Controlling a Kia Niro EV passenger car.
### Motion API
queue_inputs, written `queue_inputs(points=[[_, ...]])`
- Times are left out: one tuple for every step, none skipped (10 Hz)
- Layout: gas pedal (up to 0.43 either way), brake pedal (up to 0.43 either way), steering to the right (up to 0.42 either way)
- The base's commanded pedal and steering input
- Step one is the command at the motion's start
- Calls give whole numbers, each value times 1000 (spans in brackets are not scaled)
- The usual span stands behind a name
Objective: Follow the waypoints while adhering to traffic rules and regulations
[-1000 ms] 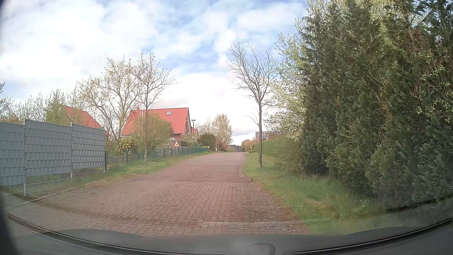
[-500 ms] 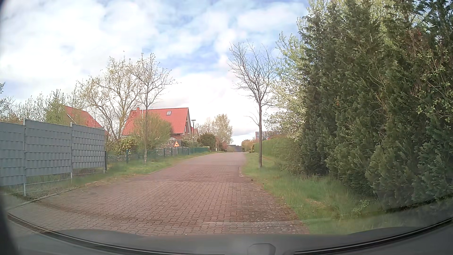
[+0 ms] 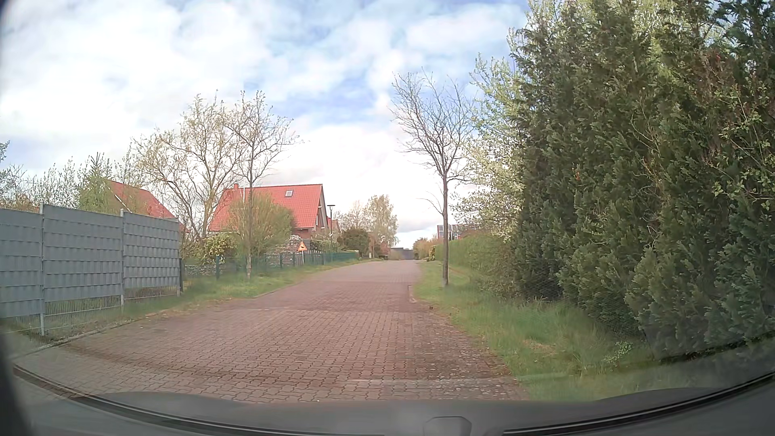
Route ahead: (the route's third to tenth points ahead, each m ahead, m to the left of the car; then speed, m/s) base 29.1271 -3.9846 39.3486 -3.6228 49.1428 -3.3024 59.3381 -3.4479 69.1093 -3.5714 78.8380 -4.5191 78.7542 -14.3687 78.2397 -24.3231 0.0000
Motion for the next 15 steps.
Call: queue_inputs(points=[[0,244,-6],[0,244,-6],[0,244,-6],[0,244,-6],[0,244,-6],[0,244,-6],[0,244,-6],[0,238,-6],[0,244,-6],[0,244,-6],[0,244,-6],[0,244,-6],[0,244,-6],[0,244,-6],[0,244,-6]])
